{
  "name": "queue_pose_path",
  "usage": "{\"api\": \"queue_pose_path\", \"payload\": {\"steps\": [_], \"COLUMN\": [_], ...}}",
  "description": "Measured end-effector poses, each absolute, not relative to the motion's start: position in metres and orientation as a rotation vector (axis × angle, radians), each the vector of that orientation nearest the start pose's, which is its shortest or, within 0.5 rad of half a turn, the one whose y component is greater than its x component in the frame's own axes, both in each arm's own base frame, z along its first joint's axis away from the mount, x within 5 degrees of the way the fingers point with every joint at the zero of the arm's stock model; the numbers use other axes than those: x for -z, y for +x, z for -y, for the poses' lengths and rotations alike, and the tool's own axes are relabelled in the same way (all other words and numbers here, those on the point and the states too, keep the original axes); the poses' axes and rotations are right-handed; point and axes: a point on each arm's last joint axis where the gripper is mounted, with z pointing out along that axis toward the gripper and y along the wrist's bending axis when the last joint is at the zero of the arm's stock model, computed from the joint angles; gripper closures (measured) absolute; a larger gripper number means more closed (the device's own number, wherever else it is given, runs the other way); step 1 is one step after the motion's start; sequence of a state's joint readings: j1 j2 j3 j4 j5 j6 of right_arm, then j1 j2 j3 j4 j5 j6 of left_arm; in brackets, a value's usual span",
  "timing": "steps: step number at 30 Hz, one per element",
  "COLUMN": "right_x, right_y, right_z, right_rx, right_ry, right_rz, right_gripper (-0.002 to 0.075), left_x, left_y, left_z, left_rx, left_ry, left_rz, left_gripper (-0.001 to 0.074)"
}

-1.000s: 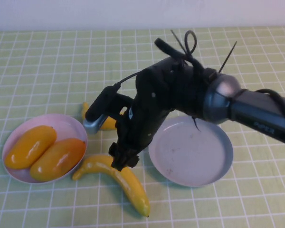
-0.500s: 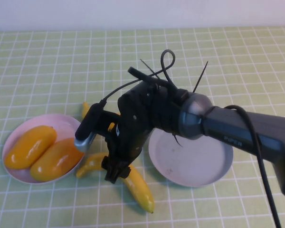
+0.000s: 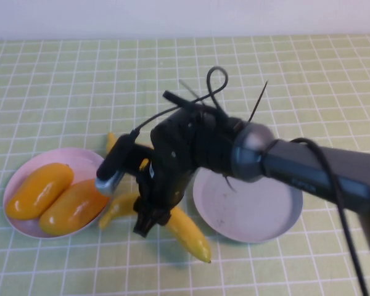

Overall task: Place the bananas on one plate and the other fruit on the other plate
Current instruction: Put another type of fruit in the right plate

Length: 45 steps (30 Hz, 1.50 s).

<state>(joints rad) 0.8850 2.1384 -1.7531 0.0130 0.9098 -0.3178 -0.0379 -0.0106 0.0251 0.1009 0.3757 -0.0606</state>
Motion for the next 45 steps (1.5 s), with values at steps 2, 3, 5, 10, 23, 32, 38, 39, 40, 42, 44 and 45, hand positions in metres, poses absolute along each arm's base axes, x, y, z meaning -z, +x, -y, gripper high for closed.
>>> {"api": "queue_pose_path", "payload": {"steps": [2, 3, 5, 10, 23, 32, 38, 39, 40, 42, 44, 45], "right_x": [-0.222, -0.233, -0.255, -0.273, -0.222, -0.208, -0.210, -0.214, -0.219, -0.235, -0.253, -0.261], "right_y": [0.292, 0.293, 0.301, 0.331, 0.353, 0.353, 0.352, 0.353, 0.354, 0.356, 0.360, 0.361], "right_z": [-0.353, -0.347, -0.329, -0.268, -0.209, -0.212, -0.209, -0.209, -0.210, -0.214, -0.221, -0.227], "right_rx": [-0.174, -0.164, -0.137, 0.046, 0.091, 0.070, 0.121, 0.124, 0.127, 0.126, 0.116, 0.096], "right_ry": [-1.461, -1.400, -1.211, -0.823, -0.627, -0.614, -0.627, -0.636, -0.655, -0.742, -0.884, -0.950], "right_rz": [-2.346, -2.363, -2.432, -2.591, -2.733, -2.793, -2.804, -2.792, -2.772, -2.697, -2.589, -2.528], "right_gripper": [0.0412, 0.0412, 0.0412, 0.0412, 0.0412, 0.0327, 0.0247, 0.0242, 0.0239, 0.0237, 0.0237, 0.0237], "left_x": [-0.172, -0.172, -0.172, -0.172, -0.172, -0.172, -0.172, -0.172, -0.172, -0.172, -0.172, -0.172], "left_y": [0.053, 0.053, 0.053, 0.053, 0.053, 0.053, 0.053, 0.053, 0.053, 0.053, 0.053, 0.053], "left_z": [-0.001, -0.001, -0.001, -0.001, -0.001, -0.001, -0.001, -0.001, -0.001, -0.001, -0.001, -0.001], "left_rx": [-0.031, -0.031, -0.031, -0.031, -0.031, -0.031, -0.031, -0.031, -0.031, -0.031, -0.031, -0.031], "left_ry": [0.041, 0.041, 0.041, 0.041, 0.041, 0.041, 0.041, 0.041, 0.041, 0.041, 0.041, 0.041], "left_rz": [-1.871, -1.871, -1.871, -1.871, -1.871, -1.871, -1.871, -1.871, -1.871, -1.871, -1.871, -1.871], "left_gripper": [0.0733, 0.0733, 0.0733, 0.0733, 0.0733, 0.0733, 0.0733, 0.0733, 0.0733, 0.0733, 0.0733, 0.0733]}}
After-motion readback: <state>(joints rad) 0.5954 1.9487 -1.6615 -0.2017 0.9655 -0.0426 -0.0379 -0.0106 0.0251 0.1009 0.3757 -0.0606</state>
